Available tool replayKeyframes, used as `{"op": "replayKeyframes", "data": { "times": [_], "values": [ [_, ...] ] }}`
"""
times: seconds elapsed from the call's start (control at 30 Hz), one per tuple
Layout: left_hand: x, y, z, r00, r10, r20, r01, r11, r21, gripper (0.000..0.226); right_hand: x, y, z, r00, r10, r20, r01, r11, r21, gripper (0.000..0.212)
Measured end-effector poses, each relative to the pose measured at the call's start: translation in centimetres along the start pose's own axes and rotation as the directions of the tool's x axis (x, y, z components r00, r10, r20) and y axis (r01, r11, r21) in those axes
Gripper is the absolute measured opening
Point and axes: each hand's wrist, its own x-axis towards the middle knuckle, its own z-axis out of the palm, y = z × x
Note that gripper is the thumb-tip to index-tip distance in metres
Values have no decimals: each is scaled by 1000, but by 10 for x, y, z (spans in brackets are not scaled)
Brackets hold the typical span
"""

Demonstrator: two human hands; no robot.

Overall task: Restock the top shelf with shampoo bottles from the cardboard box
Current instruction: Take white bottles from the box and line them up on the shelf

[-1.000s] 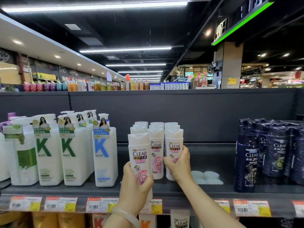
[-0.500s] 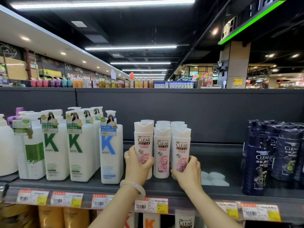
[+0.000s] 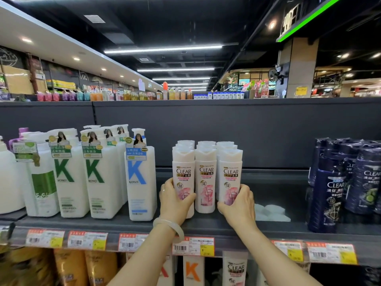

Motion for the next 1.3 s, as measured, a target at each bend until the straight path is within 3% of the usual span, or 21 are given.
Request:
{"op": "replayKeyframes", "data": {
  "times": [0.27,0.8,0.93,1.03,1.2,1.3],
  "values": [
    [-10,-9,-2,997,-47,-67,55,991,118,59,-2,-1,-1,1000,-10,13,10,1000,-10,60],
    [-12,-7,1,996,-69,-54,73,993,90,71,-4,-3,-1,1000,7,24,-7,1000,-4,62],
    [-18,-4,-3,994,-60,-91,69,992,101,88,-5,-7,-6,1000,17,9,-17,999,-31,88],
    [-25,0,-12,996,-40,-78,49,992,117,88,-8,-17,-18,1000,-4,-3,4,1000,-28,99],
    [-50,15,-34,996,55,-72,-49,996,77,72,-39,-46,-34,981,-150,-125,157,986,47,75],
    [-76,7,-43,984,158,-81,-152,986,70,56,-77,-51,-29,951,-280,-127,283,959,6,58]
  ]
}}
